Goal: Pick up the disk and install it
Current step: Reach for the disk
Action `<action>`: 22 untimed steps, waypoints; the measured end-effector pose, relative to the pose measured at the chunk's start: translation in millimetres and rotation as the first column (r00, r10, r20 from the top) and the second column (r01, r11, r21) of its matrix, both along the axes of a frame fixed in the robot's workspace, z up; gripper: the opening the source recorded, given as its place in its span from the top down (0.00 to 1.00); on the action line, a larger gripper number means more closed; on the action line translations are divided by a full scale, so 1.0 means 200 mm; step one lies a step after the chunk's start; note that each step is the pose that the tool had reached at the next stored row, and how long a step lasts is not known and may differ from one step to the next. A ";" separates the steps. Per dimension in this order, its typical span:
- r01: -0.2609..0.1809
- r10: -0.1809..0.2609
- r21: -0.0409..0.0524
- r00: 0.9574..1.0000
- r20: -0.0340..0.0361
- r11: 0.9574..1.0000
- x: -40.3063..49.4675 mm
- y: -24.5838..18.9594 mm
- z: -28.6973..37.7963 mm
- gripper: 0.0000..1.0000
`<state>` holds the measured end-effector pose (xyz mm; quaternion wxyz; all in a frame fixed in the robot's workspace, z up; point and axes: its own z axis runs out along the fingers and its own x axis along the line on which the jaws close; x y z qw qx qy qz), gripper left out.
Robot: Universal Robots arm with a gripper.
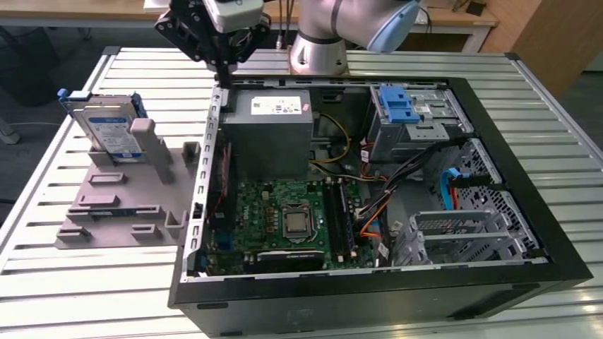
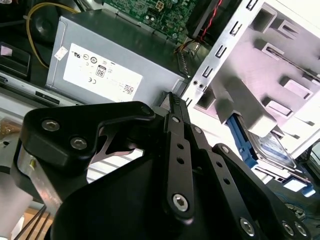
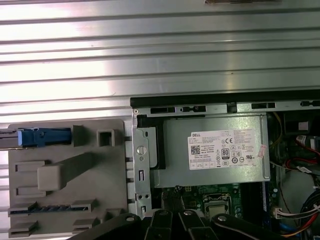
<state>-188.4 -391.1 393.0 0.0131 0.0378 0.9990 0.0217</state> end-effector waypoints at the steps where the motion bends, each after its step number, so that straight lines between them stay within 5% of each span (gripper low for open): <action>1: 0.000 0.000 0.000 1.000 0.000 1.000 -0.005 0.001 0.000 0.89; 10: 0.000 0.000 0.000 1.000 0.000 1.000 -0.055 0.010 -0.001 0.89; 18: 0.000 0.000 0.000 1.000 0.000 1.000 -0.103 0.040 -0.001 0.89; 20: 0.000 0.000 -0.008 1.000 0.000 1.000 -0.109 0.049 -0.002 0.89; 22: 0.000 0.000 -0.025 1.000 0.000 1.000 -0.112 0.061 -0.002 0.89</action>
